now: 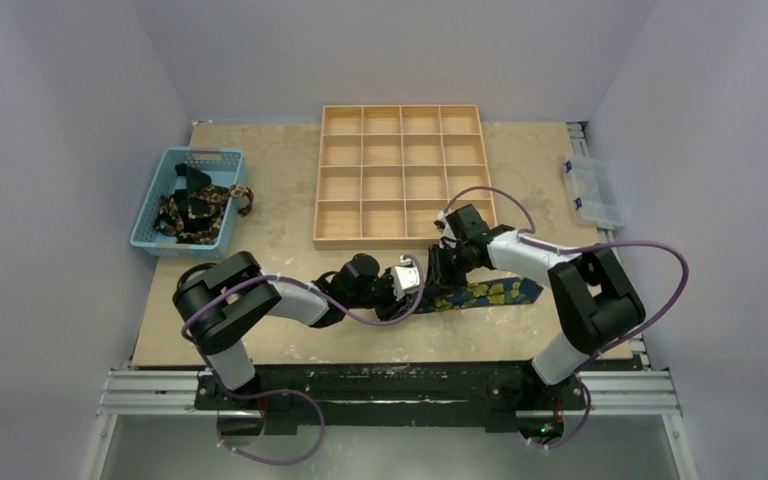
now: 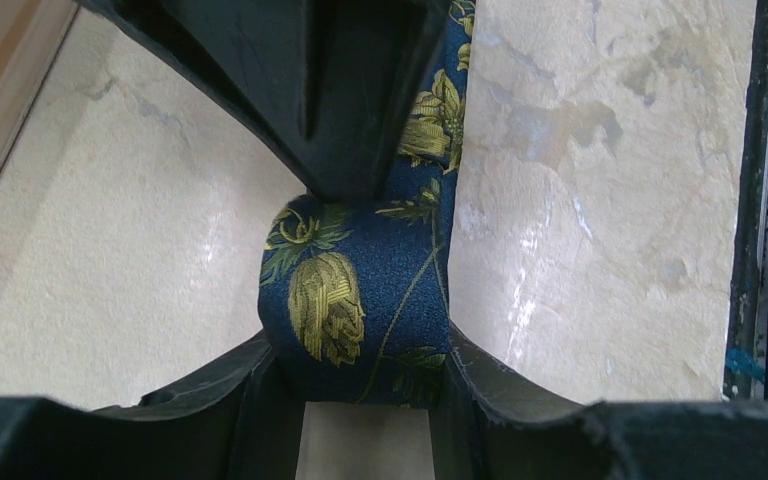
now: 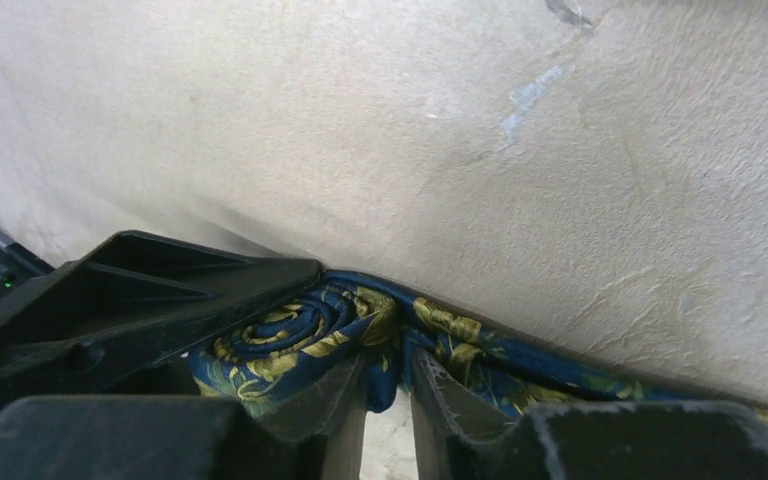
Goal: Roll the ties
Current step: Roll the tie at the center of the board.
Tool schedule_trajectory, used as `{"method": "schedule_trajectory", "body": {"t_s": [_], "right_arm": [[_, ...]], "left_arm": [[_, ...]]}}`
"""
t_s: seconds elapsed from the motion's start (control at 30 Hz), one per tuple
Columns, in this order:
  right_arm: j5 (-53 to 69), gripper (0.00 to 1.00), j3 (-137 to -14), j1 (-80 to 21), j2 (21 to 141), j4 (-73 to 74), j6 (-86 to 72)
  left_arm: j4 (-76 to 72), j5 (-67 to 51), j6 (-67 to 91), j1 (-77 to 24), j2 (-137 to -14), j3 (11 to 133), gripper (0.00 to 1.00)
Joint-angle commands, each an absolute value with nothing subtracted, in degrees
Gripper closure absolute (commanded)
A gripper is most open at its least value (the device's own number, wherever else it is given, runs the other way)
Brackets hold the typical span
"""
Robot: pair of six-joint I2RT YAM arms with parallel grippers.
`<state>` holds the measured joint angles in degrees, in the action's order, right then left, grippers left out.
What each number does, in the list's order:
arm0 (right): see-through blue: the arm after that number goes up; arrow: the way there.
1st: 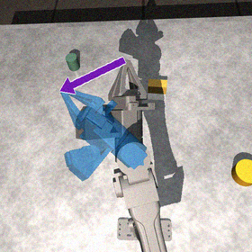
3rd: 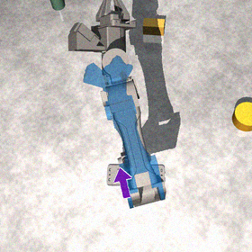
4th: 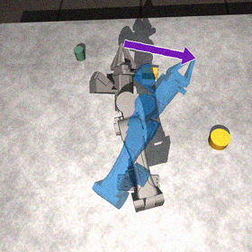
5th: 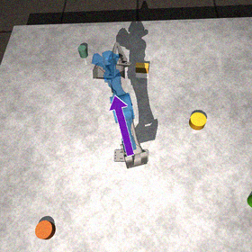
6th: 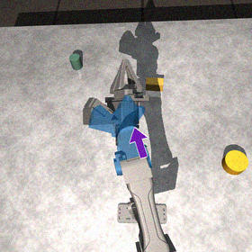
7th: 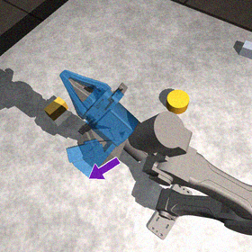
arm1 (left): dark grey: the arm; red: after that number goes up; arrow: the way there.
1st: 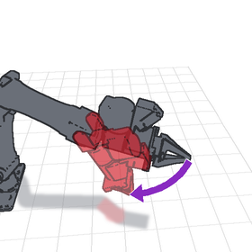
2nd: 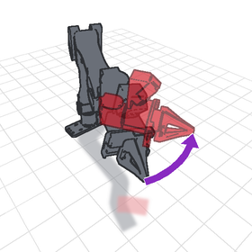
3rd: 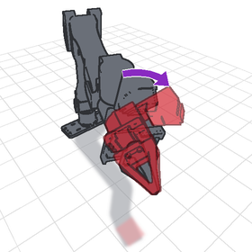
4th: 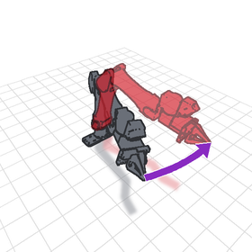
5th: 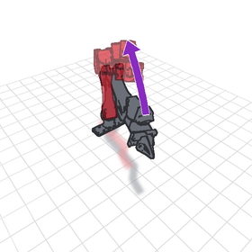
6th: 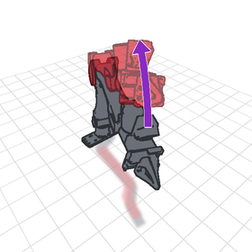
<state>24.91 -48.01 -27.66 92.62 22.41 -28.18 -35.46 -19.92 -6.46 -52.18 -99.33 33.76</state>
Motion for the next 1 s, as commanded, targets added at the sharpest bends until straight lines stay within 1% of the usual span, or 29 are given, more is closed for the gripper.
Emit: {"method": "schedule_trajectory", "body": {"t_s": [0.0,0.13,0.17,0.23,0.33,0.43,0.67,0.8,0.9,0.97], "right_arm": [[24.06,0.72,-53.47,-27.92,88.18,26.96,-27.08],[26.57,0.62,-53.06,-26.9,84.01,29.7,-28.48],[26.9,0.62,-52.36,-26.63,83.46,30.24,-29.03],[26.78,0.66,-50.11,-26.63,83.16,31.18,-29.82],[24.43,0.76,-47.16,-26.51,84.21,30.42,-30.73],[21.67,0.83,-45.73,-26.5,87.37,28.37,-30.03],[19.12,0.85,-45.45,-26.52,95.42,22.57,-28.34],[19.33,0.85,-45.6,-26.54,97.15,21.41,-28.09],[19.4,0.85,-46.02,-26.5,97.55,21.4,-27.79],[19.42,0.85,-46.19,-26.53,97.51,21.77,-27.47]], "left_arm": [[-26.67,-18.57,-11.06,-52.82,-96.05,31.52,1.0],[-23.7,-18.15,-12.87,-52.82,-96.18,31.7,1.0],[-22.89,-18.12,-12.92,-52.82,-96.28,32.1,1.0],[-21.8,-17.97,-12.93,-52.82,-96.62,33.07,1.0],[-20.66,-18.43,-12.84,-52.83,-96.72,34.45,1.0],[-20.56,-17.99,-12.33,-52.82,-96.01,34.67,1.0],[-16.22,-19.47,-14.96,-52.82,-91.48,36.12,1.0],[-8.63,-21.02,-21.65,-52.82,-89.78,38.51,1.0],[-4.61,-21.06,-24.66,-52.74,-90.63,39.95,1.0],[-2.78,-21.51,-23.93,-52.65,-92.52,41.32,1.0]]}}
